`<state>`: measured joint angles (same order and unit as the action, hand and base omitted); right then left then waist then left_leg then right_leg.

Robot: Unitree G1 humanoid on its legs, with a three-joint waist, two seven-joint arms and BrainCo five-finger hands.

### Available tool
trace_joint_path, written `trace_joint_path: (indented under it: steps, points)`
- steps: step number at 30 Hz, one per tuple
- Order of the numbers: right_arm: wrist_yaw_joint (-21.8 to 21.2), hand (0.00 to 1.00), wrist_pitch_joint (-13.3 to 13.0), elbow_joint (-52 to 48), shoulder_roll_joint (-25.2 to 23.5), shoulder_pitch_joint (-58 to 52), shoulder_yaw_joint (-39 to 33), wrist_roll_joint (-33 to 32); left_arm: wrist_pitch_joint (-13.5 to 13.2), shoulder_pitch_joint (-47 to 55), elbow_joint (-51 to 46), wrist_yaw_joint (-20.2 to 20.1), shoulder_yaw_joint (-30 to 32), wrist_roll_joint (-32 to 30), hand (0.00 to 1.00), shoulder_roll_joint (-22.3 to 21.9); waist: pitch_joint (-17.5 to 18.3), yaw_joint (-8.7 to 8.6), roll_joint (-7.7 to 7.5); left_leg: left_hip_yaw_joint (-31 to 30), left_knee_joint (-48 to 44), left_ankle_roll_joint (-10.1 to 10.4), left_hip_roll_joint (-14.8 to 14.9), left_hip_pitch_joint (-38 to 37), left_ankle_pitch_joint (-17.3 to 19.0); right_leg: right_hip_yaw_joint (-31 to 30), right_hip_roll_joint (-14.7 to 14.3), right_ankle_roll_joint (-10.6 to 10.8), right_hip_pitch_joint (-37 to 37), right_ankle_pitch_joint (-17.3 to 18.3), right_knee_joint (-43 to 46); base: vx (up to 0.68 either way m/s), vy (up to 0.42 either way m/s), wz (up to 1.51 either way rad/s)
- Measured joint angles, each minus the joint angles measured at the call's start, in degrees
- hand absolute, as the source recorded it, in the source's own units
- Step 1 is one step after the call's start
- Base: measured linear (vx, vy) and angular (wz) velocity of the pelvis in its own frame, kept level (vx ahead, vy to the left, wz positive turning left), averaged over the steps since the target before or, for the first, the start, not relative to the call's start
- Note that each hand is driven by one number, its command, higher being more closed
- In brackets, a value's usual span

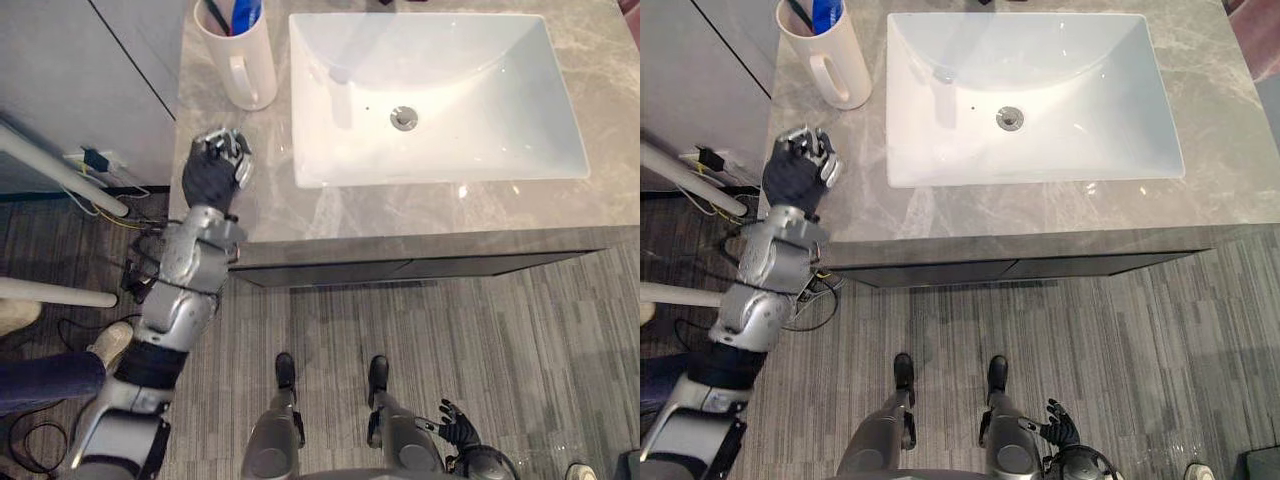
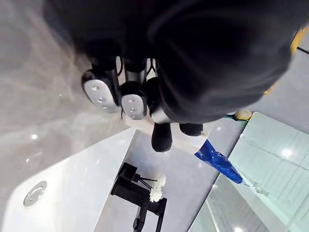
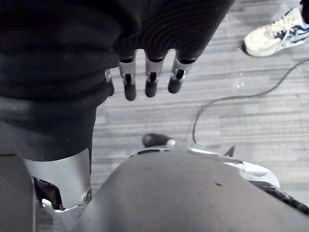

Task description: Organize washtable

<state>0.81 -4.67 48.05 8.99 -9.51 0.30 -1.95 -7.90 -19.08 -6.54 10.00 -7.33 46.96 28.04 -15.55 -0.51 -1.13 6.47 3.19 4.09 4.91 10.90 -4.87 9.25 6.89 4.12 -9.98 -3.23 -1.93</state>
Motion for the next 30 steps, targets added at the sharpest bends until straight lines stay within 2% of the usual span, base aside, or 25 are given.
trace_joint_path:
  steps: [5,11,15,19,21,30]
  points:
    - [-0.8,0.00,0.0,0.2,0.9,0.0,0.2,1.1,0.1,5.3,-2.2,-0.7,1.1,-1.1,1.00,-2.5,1.3,0.01,1.32,0.0,0.0,0.0,0.0,-0.1,0.0,0.1,0.0,0.2,0.1,-0.1,0.0,0.00,-0.001,0.01]
    - [-1.0,0.00,-0.1,0.8,1.0,0.0,0.2,1.5,0.9,5.0,-1.7,-1.2,-0.8,-1.8,1.00,-3.6,2.1,-0.21,1.43,0.0,-0.1,0.0,0.1,-0.4,0.0,0.1,-0.1,0.2,0.5,-0.2,0.0,0.00,0.000,0.00]
    - [-0.9,0.00,-0.1,1.2,0.8,0.0,0.2,1.5,1.3,0.1,1.4,-1.1,-3.8,-2.8,1.00,-5.4,2.3,-0.31,1.19,0.1,-0.1,0.0,0.1,-0.3,0.0,-0.1,0.0,0.4,0.3,-0.3,0.0,-0.01,0.000,-0.02]
    - [-0.7,0.00,-0.1,1.1,0.3,-0.1,0.1,1.4,1.9,-6.3,5.6,-1.0,-6.0,-4.9,1.00,-7.4,2.6,-1.24,0.71,0.1,-0.1,0.0,0.1,0.4,0.0,-0.4,0.0,0.6,-0.4,-0.4,0.0,0.00,-0.001,-0.01]
    - [-0.7,0.00,-0.1,1.0,0.1,-0.1,0.1,1.4,2.1,-8.3,7.4,-0.9,-6.1,-5.3,1.00,-7.8,2.6,-1.83,0.62,0.1,-0.1,0.0,0.1,0.4,0.0,-0.5,0.0,0.6,-0.4,-0.4,0.0,0.00,0.000,-0.02]
    - [-0.5,0.00,-0.1,-0.2,-0.2,-0.9,0.0,1.2,2.4,-18.4,17.5,0.6,-6.0,-7.6,1.00,-9.3,2.3,-1.70,0.00,1.0,-0.3,-0.1,0.1,1.1,-0.1,-1.7,0.0,0.6,-2.2,-0.4,1.2,-0.02,0.000,-0.05]
